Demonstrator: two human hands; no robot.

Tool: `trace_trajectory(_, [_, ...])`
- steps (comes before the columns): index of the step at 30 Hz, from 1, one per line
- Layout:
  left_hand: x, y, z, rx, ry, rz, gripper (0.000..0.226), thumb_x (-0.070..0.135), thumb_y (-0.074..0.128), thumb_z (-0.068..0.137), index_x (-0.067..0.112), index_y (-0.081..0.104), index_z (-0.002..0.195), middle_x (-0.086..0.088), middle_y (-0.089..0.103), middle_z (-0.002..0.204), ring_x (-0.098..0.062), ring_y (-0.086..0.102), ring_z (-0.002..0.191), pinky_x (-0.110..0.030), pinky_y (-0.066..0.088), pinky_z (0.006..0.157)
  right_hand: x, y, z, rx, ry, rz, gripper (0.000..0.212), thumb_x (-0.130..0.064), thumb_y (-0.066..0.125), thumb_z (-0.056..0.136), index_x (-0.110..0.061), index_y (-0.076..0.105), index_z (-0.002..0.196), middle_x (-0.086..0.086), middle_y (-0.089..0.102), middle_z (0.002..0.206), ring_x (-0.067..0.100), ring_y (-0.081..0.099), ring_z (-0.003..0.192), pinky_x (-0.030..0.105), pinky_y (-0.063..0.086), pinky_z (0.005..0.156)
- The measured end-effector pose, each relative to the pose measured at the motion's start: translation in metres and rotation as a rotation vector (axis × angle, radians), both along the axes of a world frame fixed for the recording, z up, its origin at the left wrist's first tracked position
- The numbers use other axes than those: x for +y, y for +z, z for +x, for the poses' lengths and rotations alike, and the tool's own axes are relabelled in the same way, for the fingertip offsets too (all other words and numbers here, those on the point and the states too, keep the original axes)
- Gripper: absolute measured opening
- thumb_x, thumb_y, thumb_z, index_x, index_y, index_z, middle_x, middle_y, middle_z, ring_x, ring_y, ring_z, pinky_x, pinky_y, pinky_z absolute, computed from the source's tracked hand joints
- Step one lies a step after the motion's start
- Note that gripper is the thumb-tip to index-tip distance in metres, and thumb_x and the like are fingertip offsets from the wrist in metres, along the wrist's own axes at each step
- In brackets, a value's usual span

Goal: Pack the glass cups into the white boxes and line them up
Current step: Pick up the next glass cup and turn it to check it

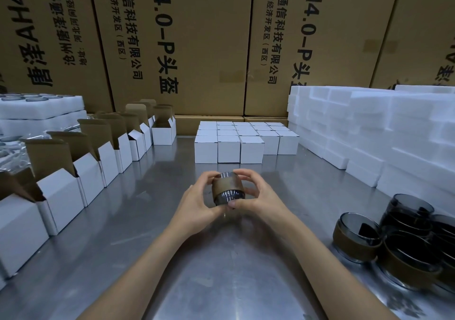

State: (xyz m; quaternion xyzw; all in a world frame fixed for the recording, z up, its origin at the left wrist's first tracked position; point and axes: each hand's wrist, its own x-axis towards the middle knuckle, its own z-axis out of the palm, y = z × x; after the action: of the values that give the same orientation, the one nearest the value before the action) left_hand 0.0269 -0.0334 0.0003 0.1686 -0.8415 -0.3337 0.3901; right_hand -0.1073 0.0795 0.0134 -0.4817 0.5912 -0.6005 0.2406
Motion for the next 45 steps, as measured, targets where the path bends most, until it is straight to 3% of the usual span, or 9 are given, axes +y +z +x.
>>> trace_trajectory(7, [-0.002, -0.003, 0.001, 0.008, -0.04, 0.094, 0.063, 0.028, 0.086, 0.065, 0.031, 0.043, 0.111, 0.009, 0.058, 0.119, -0.004, 0.051, 0.121, -0.025, 0.042, 0.097, 0.0, -0.003, -0.003, -0.242, 0.175, 0.113, 0.06, -0.02, 0.078, 0.074, -0.04, 0.05, 0.123, 0.002, 0.06, 0.126, 0.014, 0.065, 0.107, 0.03, 0.053, 0.087])
trace_trajectory(10, [-0.002, -0.003, 0.001, -0.013, -0.088, 0.105, 0.064, 0.029, 0.083, 0.066, 0.033, 0.041, 0.114, 0.016, 0.054, 0.122, -0.004, 0.048, 0.123, -0.024, 0.04, 0.1, -0.002, -0.005, -0.002, -0.125, 0.095, 0.051, 0.058, -0.007, 0.08, 0.072, -0.031, 0.051, 0.117, 0.005, 0.061, 0.122, 0.014, 0.067, 0.1, 0.024, 0.054, 0.08])
trace_trajectory(18, [-0.002, -0.007, 0.0, -0.147, -0.217, 0.233, 0.081, 0.025, 0.082, 0.064, 0.039, 0.031, 0.126, -0.002, 0.052, 0.132, -0.012, 0.053, 0.122, -0.031, 0.04, 0.107, -0.007, -0.012, -0.002, 0.111, 0.022, 0.052, 0.062, 0.008, 0.075, 0.071, -0.031, 0.038, 0.102, -0.012, 0.046, 0.12, 0.003, 0.059, 0.098, 0.013, 0.049, 0.071])
trace_trajectory(22, [-0.004, -0.008, 0.0, -0.179, -0.225, 0.263, 0.087, 0.012, 0.079, 0.072, 0.034, 0.025, 0.136, -0.008, 0.046, 0.136, -0.019, 0.051, 0.124, -0.04, 0.042, 0.107, -0.01, -0.017, -0.003, 0.174, 0.019, 0.085, 0.063, 0.008, 0.074, 0.07, -0.03, 0.035, 0.102, -0.009, 0.044, 0.119, 0.009, 0.06, 0.096, 0.029, 0.055, 0.082])
trace_trajectory(28, [-0.002, -0.006, -0.002, -0.194, -0.197, 0.28, 0.088, 0.004, 0.078, 0.075, 0.025, 0.023, 0.14, -0.007, 0.049, 0.132, -0.019, 0.053, 0.121, -0.04, 0.04, 0.108, -0.012, -0.017, -0.006, 0.254, 0.033, 0.178, 0.077, 0.001, 0.076, 0.073, -0.026, 0.028, 0.126, 0.001, 0.035, 0.128, 0.016, 0.049, 0.118, 0.011, 0.046, 0.082])
trace_trajectory(32, [-0.003, -0.007, -0.002, -0.185, -0.19, 0.311, 0.079, 0.008, 0.074, 0.08, 0.026, 0.024, 0.138, -0.002, 0.052, 0.128, -0.012, 0.055, 0.117, -0.025, 0.044, 0.1, -0.01, -0.013, -0.005, 0.246, 0.064, 0.22, 0.089, -0.004, 0.078, 0.073, -0.026, 0.022, 0.139, -0.001, 0.035, 0.129, 0.014, 0.048, 0.119, 0.011, 0.043, 0.087])
trace_trajectory(35, [-0.004, -0.004, -0.003, -0.096, -0.211, 0.435, 0.067, 0.031, 0.07, 0.082, 0.027, 0.029, 0.135, 0.004, 0.054, 0.125, 0.003, 0.053, 0.111, -0.009, 0.045, 0.083, -0.01, -0.009, -0.003, 0.049, 0.07, 0.157, 0.074, -0.004, 0.072, 0.079, -0.025, 0.03, 0.136, 0.001, 0.042, 0.126, 0.008, 0.054, 0.11, 0.011, 0.046, 0.083])
trace_trajectory(39, [-0.022, -0.006, -0.006, 0.052, -0.038, 0.59, 0.044, 0.05, 0.05, 0.09, 0.027, 0.044, 0.127, 0.006, 0.055, 0.128, 0.003, 0.049, 0.113, -0.022, 0.032, 0.095, -0.017, -0.009, -0.004, -0.279, -0.121, 0.029, 0.02, -0.022, 0.059, 0.093, -0.024, 0.054, 0.111, -0.002, 0.057, 0.111, 0.001, 0.061, 0.091, 0.016, 0.05, 0.072])
trace_trajectory(45, [-0.079, -0.008, -0.015, 0.019, 0.221, 0.435, 0.03, 0.028, 0.052, 0.097, 0.016, 0.052, 0.124, 0.002, 0.054, 0.126, -0.01, 0.048, 0.116, -0.022, 0.032, 0.092, -0.049, -0.013, -0.016, -0.051, -0.296, 0.101, 0.021, -0.034, 0.056, 0.093, -0.017, 0.067, 0.086, -0.005, 0.068, 0.09, 0.01, 0.062, 0.088, 0.027, 0.048, 0.084])
